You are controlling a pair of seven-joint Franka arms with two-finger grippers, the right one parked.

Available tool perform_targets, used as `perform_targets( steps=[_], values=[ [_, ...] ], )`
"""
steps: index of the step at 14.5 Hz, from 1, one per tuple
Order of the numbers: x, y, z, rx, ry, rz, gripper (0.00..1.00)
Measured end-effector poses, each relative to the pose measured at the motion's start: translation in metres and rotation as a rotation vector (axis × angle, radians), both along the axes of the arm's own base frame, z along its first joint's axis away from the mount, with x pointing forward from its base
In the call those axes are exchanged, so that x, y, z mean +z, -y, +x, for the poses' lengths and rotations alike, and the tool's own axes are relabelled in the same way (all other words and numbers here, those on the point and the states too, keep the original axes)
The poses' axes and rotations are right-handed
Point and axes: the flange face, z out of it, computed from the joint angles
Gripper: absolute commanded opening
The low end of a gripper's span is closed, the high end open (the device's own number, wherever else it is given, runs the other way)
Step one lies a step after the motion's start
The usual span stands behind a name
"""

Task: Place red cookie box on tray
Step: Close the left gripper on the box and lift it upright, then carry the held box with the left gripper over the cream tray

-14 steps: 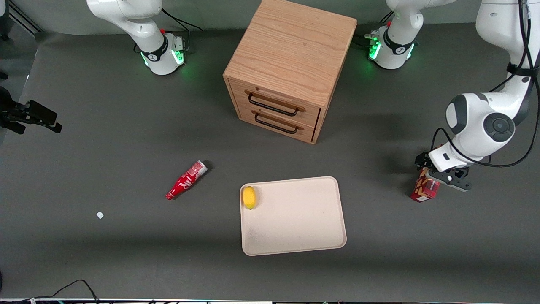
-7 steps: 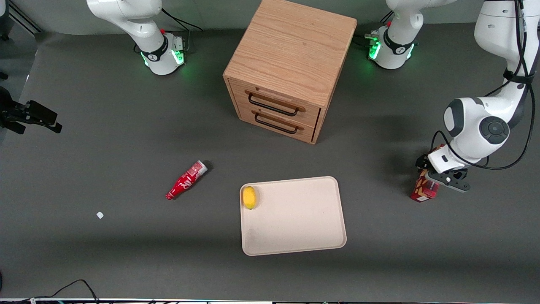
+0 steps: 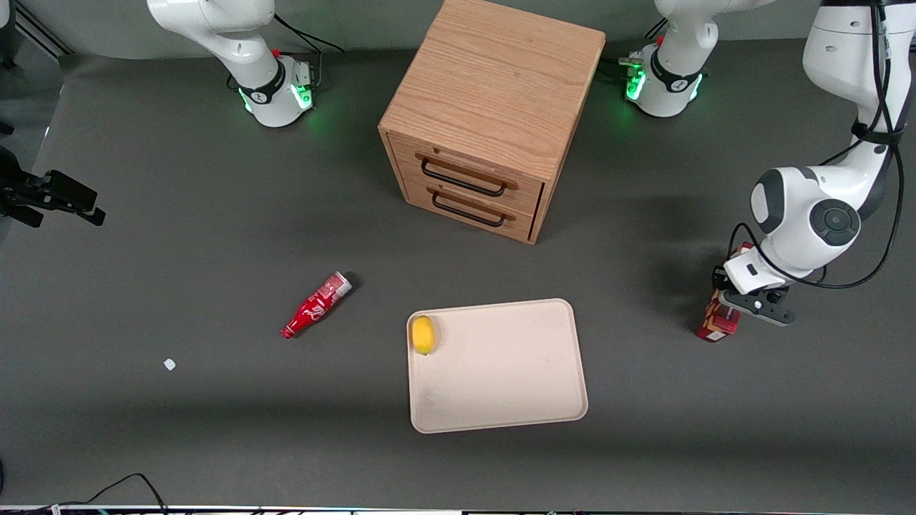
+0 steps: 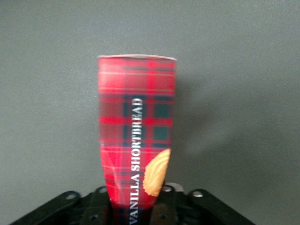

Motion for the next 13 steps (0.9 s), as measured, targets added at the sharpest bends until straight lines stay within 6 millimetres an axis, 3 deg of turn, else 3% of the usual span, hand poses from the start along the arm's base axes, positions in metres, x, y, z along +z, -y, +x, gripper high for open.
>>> perform_targets(
  steps=[3, 6, 10, 13],
  values=[
    [0.002, 0.0, 0.001, 0.0, 0.004, 0.0, 0.0],
    [0.017, -0.002, 0.013, 0.003, 0.001, 0.005, 0.0],
    [0.08, -0.007, 0.041, 0.03, -0.025, 0.006, 0.0],
    [0.133, 0.004, 0.061, 0.07, -0.045, -0.046, 0.0]
  ],
)
